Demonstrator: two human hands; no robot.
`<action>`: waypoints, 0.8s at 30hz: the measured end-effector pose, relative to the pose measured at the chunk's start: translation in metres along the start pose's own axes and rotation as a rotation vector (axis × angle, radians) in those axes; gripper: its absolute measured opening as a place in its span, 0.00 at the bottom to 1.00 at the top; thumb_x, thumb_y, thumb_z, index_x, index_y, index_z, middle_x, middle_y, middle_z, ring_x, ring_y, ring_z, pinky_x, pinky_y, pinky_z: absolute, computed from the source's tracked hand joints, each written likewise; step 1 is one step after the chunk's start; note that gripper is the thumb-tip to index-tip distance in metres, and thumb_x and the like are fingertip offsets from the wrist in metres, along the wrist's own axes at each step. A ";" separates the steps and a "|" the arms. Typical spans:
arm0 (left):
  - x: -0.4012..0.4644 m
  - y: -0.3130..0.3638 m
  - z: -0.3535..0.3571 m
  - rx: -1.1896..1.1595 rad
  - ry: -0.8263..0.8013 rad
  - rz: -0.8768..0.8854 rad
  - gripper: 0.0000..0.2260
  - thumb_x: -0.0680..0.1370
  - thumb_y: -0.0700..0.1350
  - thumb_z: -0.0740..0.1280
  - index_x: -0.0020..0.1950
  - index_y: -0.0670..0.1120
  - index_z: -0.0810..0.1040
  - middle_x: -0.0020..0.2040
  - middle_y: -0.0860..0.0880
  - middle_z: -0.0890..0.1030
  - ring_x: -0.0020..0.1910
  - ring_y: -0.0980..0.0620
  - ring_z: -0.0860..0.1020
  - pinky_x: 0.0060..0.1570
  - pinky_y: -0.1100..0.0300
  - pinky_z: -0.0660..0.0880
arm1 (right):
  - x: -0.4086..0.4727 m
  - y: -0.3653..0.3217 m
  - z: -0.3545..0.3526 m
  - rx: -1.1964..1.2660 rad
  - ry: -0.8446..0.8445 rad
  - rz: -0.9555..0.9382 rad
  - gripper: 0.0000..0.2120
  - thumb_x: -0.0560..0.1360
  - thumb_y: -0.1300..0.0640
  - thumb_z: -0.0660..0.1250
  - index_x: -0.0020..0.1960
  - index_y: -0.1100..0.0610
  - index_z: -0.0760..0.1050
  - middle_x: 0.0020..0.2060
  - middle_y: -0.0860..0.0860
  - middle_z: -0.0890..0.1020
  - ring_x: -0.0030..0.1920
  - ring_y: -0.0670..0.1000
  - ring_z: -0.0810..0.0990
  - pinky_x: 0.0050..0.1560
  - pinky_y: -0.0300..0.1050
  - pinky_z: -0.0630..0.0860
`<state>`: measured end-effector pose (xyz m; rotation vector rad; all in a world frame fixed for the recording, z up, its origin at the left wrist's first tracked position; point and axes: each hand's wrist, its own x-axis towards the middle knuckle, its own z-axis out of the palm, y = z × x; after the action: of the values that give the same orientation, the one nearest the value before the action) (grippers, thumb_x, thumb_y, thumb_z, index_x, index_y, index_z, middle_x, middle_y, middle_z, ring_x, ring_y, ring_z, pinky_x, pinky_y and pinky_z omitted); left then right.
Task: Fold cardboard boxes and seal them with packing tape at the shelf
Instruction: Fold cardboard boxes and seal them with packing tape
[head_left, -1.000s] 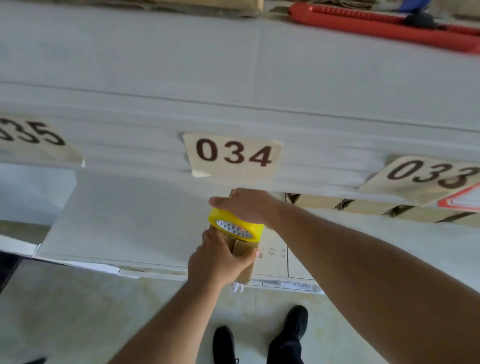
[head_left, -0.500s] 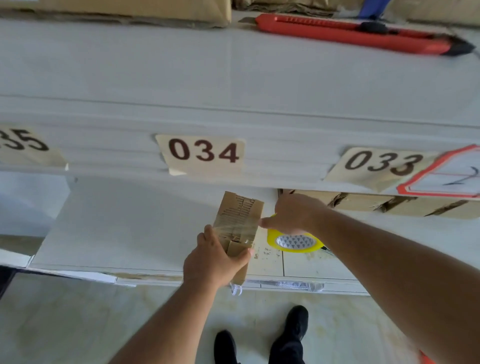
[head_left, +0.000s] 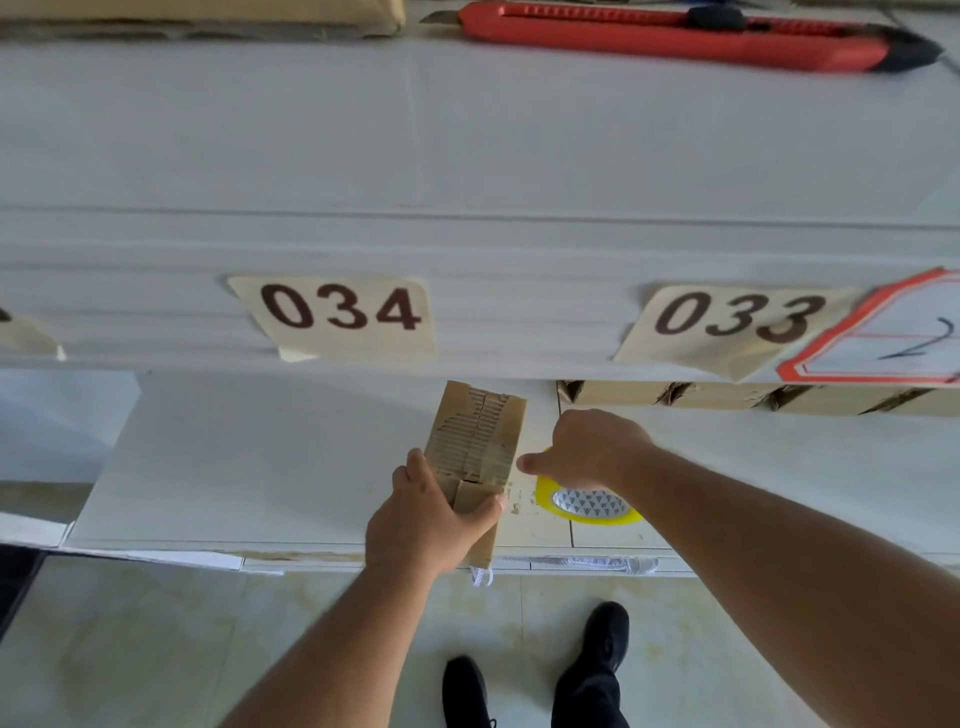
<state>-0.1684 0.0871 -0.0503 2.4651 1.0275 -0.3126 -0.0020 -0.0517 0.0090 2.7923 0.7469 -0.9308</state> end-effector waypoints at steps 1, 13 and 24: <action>0.000 0.000 0.000 0.002 -0.006 -0.001 0.52 0.63 0.82 0.60 0.73 0.46 0.59 0.63 0.50 0.72 0.55 0.46 0.80 0.39 0.55 0.74 | 0.000 0.000 0.002 0.003 0.003 0.001 0.33 0.74 0.25 0.60 0.62 0.52 0.75 0.48 0.47 0.78 0.52 0.53 0.79 0.50 0.50 0.74; -0.006 0.003 -0.001 0.070 -0.013 0.071 0.54 0.70 0.79 0.57 0.83 0.53 0.34 0.83 0.47 0.50 0.73 0.41 0.69 0.60 0.46 0.75 | 0.005 -0.002 0.019 0.048 0.014 0.015 0.34 0.75 0.25 0.60 0.64 0.51 0.76 0.54 0.48 0.81 0.57 0.53 0.80 0.50 0.50 0.74; -0.003 0.033 -0.006 0.038 -0.159 0.113 0.47 0.73 0.68 0.63 0.83 0.60 0.39 0.84 0.50 0.37 0.78 0.40 0.56 0.71 0.42 0.66 | -0.017 0.016 0.014 0.312 -0.025 0.010 0.29 0.75 0.27 0.62 0.53 0.52 0.78 0.48 0.49 0.81 0.52 0.52 0.80 0.48 0.48 0.73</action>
<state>-0.1474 0.0674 -0.0339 2.4743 0.8200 -0.4870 -0.0134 -0.0766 0.0064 3.0357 0.6322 -1.1698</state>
